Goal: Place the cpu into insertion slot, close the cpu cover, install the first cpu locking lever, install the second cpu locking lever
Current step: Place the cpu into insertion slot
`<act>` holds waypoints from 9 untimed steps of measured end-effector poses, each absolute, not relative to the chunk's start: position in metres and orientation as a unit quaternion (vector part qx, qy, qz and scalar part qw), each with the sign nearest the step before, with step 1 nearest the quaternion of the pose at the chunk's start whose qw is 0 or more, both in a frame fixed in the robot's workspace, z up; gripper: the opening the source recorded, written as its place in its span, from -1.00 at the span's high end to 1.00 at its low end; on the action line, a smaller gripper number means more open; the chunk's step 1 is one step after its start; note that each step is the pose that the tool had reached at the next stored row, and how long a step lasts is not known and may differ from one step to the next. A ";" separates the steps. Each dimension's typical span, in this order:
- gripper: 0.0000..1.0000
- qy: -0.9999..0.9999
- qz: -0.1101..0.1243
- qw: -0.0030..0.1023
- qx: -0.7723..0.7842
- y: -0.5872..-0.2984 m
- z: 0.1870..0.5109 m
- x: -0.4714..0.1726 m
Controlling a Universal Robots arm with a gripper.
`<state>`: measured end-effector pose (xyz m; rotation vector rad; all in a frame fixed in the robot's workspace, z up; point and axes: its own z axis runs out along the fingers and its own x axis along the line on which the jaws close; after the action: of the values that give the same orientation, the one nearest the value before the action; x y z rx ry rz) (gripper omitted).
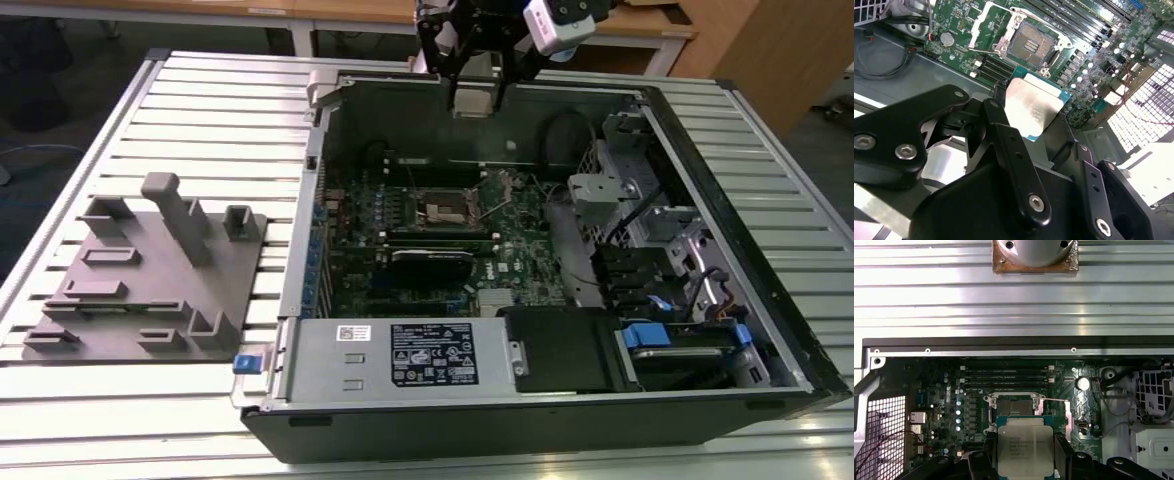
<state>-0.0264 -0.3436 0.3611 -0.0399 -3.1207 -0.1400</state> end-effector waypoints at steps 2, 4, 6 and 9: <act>-0.08 -0.999 -0.045 0.009 -0.013 -0.344 0.360 -0.026; -0.08 -0.999 -0.045 0.009 -0.013 -0.344 0.360 -0.026; -0.08 -0.999 -0.045 0.009 -0.013 -0.344 0.360 -0.026; -0.08 -0.999 -0.045 0.009 -0.013 -0.344 0.359 -0.026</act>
<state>-0.0264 -0.3436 0.3593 -0.0400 -3.1207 -0.1400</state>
